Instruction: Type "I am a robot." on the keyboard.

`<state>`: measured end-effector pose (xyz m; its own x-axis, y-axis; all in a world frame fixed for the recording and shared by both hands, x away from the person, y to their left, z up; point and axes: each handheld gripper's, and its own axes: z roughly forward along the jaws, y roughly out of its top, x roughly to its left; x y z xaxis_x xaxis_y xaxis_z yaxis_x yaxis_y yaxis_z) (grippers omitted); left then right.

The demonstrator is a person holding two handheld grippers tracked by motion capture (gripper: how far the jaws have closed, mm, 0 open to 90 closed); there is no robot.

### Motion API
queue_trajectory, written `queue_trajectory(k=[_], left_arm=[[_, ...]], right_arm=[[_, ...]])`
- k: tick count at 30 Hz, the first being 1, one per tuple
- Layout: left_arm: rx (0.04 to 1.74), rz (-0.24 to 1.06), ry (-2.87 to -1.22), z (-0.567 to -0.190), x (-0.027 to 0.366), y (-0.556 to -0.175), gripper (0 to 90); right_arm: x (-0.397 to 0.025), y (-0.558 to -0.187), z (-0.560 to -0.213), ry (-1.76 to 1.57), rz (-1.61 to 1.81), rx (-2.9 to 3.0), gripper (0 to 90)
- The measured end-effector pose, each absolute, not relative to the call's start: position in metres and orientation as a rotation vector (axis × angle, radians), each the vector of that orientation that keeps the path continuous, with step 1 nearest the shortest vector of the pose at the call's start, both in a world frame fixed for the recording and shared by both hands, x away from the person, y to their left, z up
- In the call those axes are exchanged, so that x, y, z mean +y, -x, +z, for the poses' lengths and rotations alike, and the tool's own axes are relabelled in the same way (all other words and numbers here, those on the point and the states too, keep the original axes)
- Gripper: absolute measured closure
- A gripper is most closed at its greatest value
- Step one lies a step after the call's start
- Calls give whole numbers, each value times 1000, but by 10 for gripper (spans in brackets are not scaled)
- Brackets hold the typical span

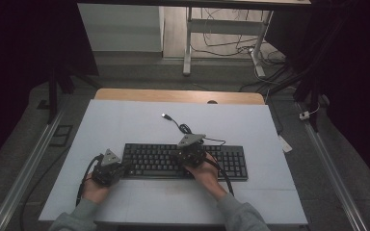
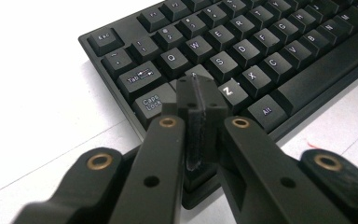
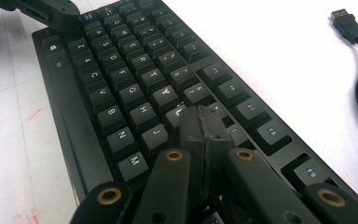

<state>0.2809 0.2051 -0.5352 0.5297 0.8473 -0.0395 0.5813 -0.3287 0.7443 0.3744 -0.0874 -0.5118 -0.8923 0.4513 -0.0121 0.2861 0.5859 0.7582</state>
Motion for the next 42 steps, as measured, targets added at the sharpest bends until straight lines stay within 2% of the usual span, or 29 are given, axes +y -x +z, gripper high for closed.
queue_trajectory(k=[29,42], left_arm=[[1158,459,-2051,-537,205,-281,885],[1157,492,-2007,-533,208,-279,884]], right_arm=[[-78,-379,-518,-641,1127,2621,897],[-90,-374,-503,-621,1226,2553,897]])
